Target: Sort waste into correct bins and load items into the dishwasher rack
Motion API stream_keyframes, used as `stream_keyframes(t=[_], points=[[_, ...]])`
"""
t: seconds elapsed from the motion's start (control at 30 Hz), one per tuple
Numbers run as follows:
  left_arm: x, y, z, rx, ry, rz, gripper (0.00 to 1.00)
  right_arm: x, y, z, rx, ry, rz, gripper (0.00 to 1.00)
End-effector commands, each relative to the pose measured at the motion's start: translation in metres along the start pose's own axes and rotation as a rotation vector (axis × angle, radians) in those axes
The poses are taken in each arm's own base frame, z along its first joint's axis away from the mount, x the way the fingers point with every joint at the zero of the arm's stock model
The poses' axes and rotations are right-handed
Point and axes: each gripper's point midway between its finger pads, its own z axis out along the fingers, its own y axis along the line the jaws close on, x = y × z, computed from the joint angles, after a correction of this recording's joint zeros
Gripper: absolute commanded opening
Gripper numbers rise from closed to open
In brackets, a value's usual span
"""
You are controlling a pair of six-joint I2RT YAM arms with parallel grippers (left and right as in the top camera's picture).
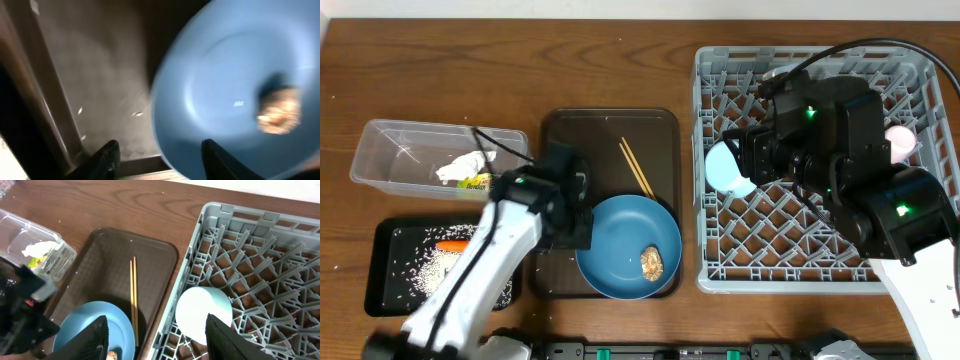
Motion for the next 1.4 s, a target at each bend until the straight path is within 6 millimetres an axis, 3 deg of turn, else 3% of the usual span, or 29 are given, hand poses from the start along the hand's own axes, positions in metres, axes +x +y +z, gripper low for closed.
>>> stream_keyframes(t=[0.0, 0.13, 0.2, 0.27, 0.37, 0.5, 0.67, 1.0, 1.23, 1.33, 1.37], points=[[0.001, -0.040, -0.023, 0.170, -0.055, 0.193, 0.48, -0.002, -0.006, -0.001, 0.015, -0.004, 0.021, 0.55], [0.022, -0.073, -0.018, 0.240, -0.011, 0.376, 0.30, -0.003, -0.006, -0.001, 0.014, -0.010, 0.021, 0.55], [0.035, -0.089, -0.012, 0.256, 0.023, 0.461, 0.28, -0.003, -0.006, -0.001, 0.014, -0.009, 0.021, 0.56], [0.053, -0.104, -0.007, 0.262, 0.063, 0.547, 0.29, -0.002, -0.006, -0.001, 0.015, -0.007, 0.021, 0.56], [0.076, -0.124, 0.002, 0.243, 0.109, 0.685, 0.38, -0.003, -0.006, -0.001, 0.015, -0.008, 0.021, 0.56], [0.087, -0.122, 0.020, 0.083, 0.133, 0.723, 0.40, -0.003, -0.006, -0.001, 0.015, -0.008, 0.021, 0.56], [0.104, -0.131, 0.044, 0.053, 0.225, 0.782, 0.40, -0.003, -0.006, -0.001, 0.015, -0.008, 0.020, 0.56], [0.103, -0.127, 0.083, -0.035, 0.286, 0.778, 0.39, -0.002, -0.006, -0.001, 0.015, -0.004, 0.021, 0.56], [0.085, -0.121, 0.086, -0.114, 0.213, 0.785, 0.19, -0.002, -0.006, -0.001, 0.015, -0.004, 0.021, 0.57], [0.071, -0.110, 0.085, -0.203, 0.162, 0.752, 0.06, -0.002, -0.006, -0.001, 0.015, -0.004, 0.021, 0.57], [0.067, -0.106, 0.085, -0.231, 0.147, 0.730, 0.06, -0.002, -0.006, -0.001, 0.015, -0.004, 0.021, 0.57]])
